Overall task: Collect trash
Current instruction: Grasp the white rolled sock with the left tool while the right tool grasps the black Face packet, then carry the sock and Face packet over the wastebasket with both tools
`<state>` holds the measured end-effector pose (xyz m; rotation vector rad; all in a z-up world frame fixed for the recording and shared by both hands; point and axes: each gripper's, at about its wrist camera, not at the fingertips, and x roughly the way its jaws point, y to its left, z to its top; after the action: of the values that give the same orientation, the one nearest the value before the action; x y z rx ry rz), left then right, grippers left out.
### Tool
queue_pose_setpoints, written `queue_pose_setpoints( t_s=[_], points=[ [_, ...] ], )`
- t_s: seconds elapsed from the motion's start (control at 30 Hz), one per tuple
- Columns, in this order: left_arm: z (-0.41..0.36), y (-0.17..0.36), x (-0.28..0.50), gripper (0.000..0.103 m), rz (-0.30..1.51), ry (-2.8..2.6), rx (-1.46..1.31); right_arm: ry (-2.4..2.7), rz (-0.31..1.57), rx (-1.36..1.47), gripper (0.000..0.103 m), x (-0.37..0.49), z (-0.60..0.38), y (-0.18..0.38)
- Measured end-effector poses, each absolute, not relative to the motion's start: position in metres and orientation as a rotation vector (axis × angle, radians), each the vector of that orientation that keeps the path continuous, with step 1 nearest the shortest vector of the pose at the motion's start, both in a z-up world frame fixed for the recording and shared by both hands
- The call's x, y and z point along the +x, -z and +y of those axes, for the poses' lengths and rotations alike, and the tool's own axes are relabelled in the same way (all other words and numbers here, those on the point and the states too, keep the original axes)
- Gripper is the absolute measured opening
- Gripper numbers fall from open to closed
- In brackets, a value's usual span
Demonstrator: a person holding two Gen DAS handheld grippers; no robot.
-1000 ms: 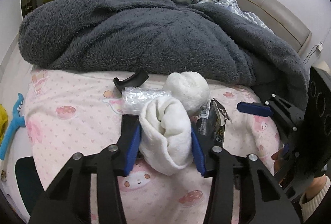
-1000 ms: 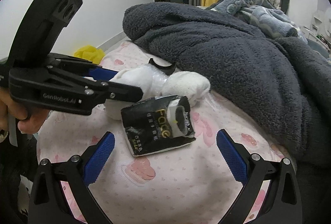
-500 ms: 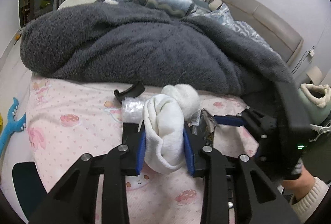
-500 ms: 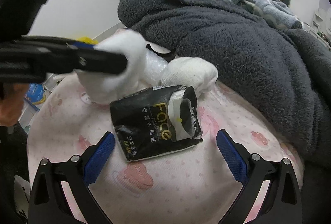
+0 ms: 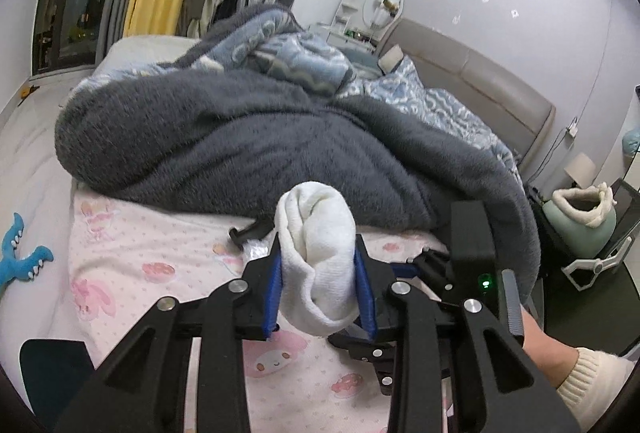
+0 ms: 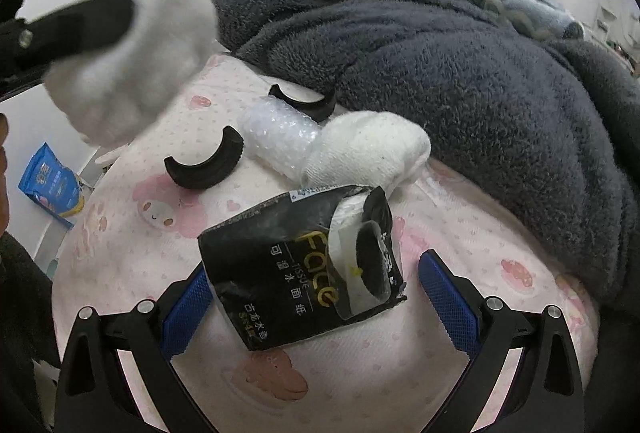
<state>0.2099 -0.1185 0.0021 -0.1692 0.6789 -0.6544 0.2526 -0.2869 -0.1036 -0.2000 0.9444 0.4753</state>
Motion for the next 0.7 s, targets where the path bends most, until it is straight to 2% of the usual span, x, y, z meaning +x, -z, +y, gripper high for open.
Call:
queue_pose_setpoints(
  t_s=[0.13, 0.23, 0.5, 0.7],
  points=[
    [-0.109, -0.01, 0.206, 0.034, 0.648, 0.644, -0.183, -0.468, 0.964, -0.209, 0.081, 0.251, -0.282, 0.1],
    [-0.106, -0.015, 0.205, 0.034, 0.631, 0.637, -0.186, -0.453, 0.983, -0.207, 0.076, 0.249, -0.281, 0.099],
    [-0.098, -0.015, 0.204, 0.035, 0.634, 0.544, -0.133, -0.381, 0.982, -0.171, 0.075, 0.245, -0.286, 0.088],
    [-0.08, -0.01, 0.198, 0.035, 0.644, 0.495, -0.101, -0.328, 0.897, -0.114, 0.075, 0.239, -0.282, 0.063]
  ],
)
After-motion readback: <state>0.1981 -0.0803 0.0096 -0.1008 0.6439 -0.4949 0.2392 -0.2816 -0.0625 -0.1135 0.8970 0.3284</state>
